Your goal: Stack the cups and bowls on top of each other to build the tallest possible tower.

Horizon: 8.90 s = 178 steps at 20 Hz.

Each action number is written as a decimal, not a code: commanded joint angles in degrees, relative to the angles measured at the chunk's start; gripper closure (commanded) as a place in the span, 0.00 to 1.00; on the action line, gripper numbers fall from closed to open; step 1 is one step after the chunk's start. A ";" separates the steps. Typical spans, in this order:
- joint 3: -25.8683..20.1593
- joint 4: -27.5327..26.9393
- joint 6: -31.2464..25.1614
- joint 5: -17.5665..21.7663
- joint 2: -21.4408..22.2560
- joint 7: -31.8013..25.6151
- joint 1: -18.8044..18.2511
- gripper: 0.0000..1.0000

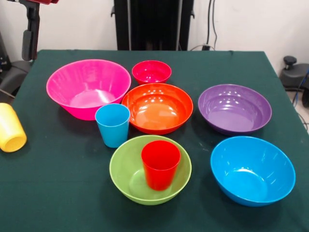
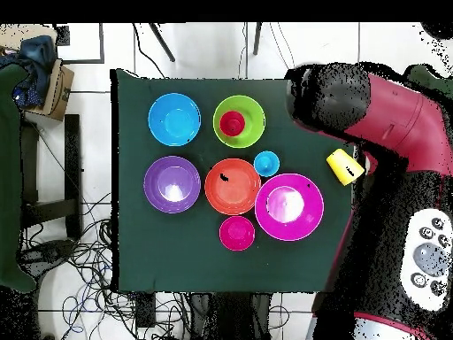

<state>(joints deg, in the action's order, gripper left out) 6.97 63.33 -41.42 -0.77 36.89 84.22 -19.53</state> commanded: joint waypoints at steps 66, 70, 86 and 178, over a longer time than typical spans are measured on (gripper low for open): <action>-21.25 17.85 1.91 14.64 -4.61 -16.91 -6.60 0.00; -26.75 18.85 -2.07 17.29 -3.89 -25.98 -10.04 0.00; -38.27 21.69 -4.54 24.87 -5.12 -36.23 -17.83 0.00; -52.16 18.78 -14.97 49.04 -9.08 -39.86 -38.40 0.00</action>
<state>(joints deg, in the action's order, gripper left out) -47.03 84.69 -57.13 40.13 34.29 65.01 -59.84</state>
